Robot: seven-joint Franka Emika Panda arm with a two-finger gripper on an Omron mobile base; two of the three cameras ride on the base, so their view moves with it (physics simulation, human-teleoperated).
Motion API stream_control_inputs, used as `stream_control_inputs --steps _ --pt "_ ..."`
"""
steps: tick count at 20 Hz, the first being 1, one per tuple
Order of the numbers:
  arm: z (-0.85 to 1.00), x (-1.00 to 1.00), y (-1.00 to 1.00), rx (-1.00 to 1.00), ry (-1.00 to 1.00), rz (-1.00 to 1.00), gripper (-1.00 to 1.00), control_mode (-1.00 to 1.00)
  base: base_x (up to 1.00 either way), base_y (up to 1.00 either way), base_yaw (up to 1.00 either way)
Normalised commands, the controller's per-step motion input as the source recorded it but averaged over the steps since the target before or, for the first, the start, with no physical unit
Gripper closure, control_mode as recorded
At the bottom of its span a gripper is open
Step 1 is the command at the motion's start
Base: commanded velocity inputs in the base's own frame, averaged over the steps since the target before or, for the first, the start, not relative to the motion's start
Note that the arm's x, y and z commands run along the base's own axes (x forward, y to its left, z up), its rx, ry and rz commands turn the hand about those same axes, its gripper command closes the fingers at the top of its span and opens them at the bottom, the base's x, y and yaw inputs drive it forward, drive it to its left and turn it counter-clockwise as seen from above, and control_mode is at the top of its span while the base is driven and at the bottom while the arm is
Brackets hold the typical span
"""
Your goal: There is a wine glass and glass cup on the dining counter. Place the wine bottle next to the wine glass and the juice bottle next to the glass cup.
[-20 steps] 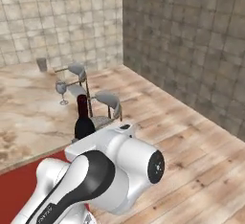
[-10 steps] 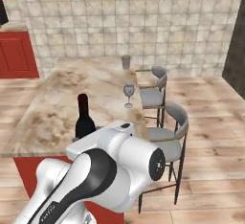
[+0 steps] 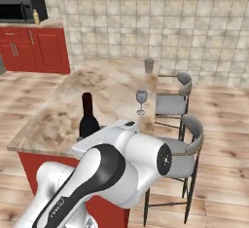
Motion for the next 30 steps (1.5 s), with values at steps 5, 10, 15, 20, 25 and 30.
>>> stream_control_inputs --steps 5,10,15,20,25,30 --pt "0.0 0.0 0.0 0.0 0.0 0.0 1.0 1.0 0.25 -0.54 0.25" --pt "0.0 0.0 0.0 0.0 0.0 0.0 1.0 1.0 0.57 -0.32 0.32" --pt "0.0 0.0 0.0 0.0 0.0 0.0 1.0 1.0 0.54 -0.34 0.34" --pt "0.0 0.0 0.0 0.0 0.0 0.0 1.0 1.0 0.13 -0.36 0.11" --pt "0.0 0.0 0.0 0.0 0.0 0.0 1.0 1.0 0.0 -0.05 0.0" --pt "0.0 0.0 0.0 0.0 0.0 0.0 1.0 1.0 0.0 0.0 0.0"
